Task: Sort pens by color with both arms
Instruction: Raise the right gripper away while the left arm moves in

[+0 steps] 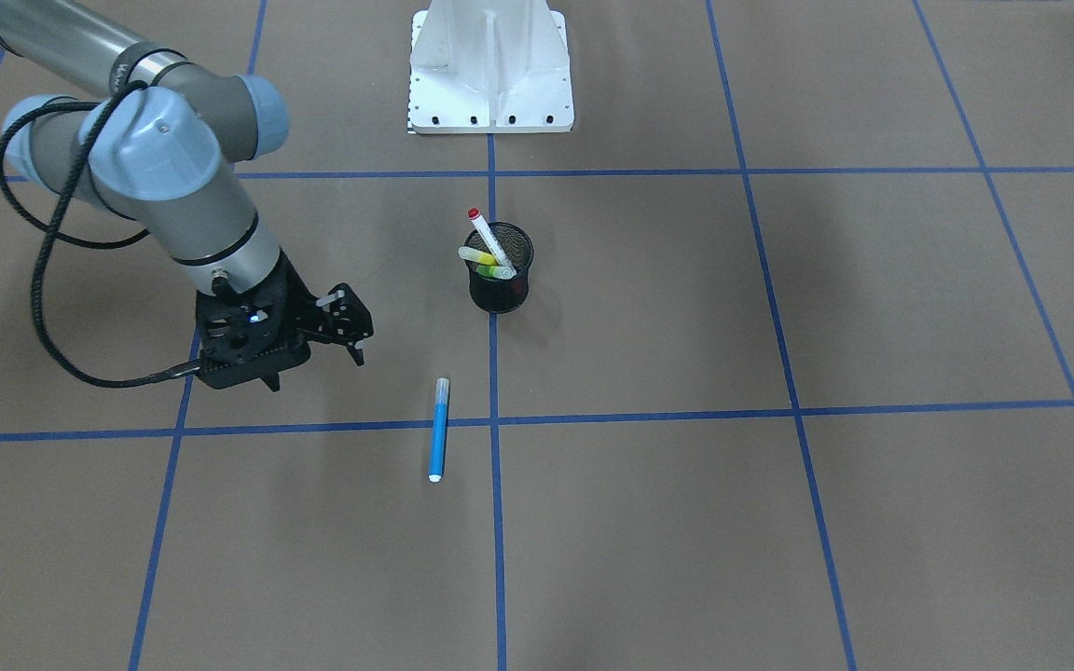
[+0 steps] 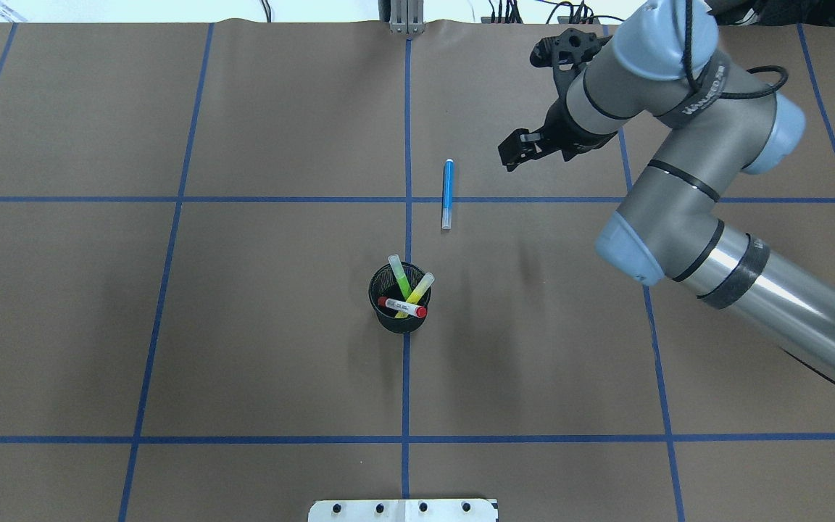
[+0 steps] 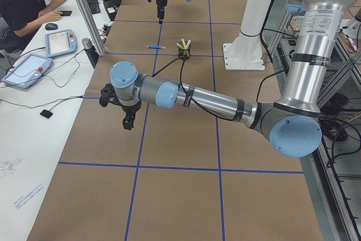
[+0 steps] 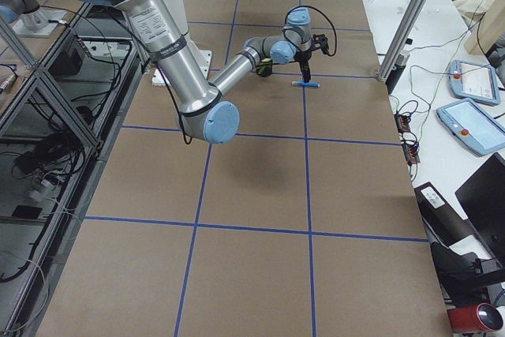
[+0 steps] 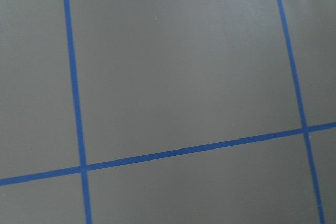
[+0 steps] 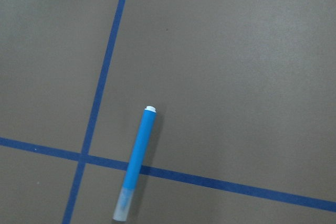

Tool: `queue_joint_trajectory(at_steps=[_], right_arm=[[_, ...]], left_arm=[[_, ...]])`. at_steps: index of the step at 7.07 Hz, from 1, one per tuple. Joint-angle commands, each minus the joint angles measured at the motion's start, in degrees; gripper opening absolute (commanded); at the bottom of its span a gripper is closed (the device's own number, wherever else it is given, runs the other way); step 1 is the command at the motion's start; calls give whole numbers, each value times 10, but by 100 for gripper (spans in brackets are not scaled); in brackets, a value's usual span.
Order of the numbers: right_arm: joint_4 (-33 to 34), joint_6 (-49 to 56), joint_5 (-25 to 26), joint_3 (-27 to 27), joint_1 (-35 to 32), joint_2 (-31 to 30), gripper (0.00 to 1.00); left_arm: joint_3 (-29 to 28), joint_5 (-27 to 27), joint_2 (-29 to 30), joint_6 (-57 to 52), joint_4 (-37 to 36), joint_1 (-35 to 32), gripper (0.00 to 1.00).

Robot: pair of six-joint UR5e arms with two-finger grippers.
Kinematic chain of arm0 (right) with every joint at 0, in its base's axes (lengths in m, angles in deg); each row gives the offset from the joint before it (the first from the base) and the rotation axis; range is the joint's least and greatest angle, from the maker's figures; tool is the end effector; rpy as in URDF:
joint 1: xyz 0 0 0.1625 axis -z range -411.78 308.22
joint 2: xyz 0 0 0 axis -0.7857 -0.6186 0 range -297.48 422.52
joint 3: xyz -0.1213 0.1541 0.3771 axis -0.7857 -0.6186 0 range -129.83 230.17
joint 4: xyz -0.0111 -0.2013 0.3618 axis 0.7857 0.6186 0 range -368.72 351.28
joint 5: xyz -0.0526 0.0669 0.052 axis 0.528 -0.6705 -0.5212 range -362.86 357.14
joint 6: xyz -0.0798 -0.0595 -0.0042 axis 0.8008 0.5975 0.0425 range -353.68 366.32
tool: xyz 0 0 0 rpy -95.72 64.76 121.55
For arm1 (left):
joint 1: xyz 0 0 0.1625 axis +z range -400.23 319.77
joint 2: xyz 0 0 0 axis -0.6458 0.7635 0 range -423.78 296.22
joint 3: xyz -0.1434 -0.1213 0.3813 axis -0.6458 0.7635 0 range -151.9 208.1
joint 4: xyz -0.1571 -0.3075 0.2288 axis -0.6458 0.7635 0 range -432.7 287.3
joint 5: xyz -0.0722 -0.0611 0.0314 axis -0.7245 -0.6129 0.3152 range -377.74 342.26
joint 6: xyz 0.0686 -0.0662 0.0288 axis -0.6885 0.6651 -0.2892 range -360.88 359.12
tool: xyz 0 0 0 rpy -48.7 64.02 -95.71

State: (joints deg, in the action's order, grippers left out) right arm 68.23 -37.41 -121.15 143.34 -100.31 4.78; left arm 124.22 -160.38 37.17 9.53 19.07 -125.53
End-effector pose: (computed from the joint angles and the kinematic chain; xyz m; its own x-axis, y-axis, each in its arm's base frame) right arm -0.3848 -0.5651 0.2781 0.6103 -0.2702 0.7446 0.0237 0.9458 0.3238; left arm -0.0074 -0.5719 0.4897 0.5882 0.1299 -0.7983 0.0293 0.9829 0.1815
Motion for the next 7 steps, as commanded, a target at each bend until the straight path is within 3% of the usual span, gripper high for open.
queue_joint_trajectory(at_steps=[1,4,7], right_arm=[[-1,108,-71,5,-64,-45,99],[3,127,-88,42,-110,-103,99],[5,126,-92,41,-142,-127,99]], left_arm=[[62,-4,8,121,3,52,99],[134,13,64,335,3,141,99],[152,145,174,631,2,282,99]])
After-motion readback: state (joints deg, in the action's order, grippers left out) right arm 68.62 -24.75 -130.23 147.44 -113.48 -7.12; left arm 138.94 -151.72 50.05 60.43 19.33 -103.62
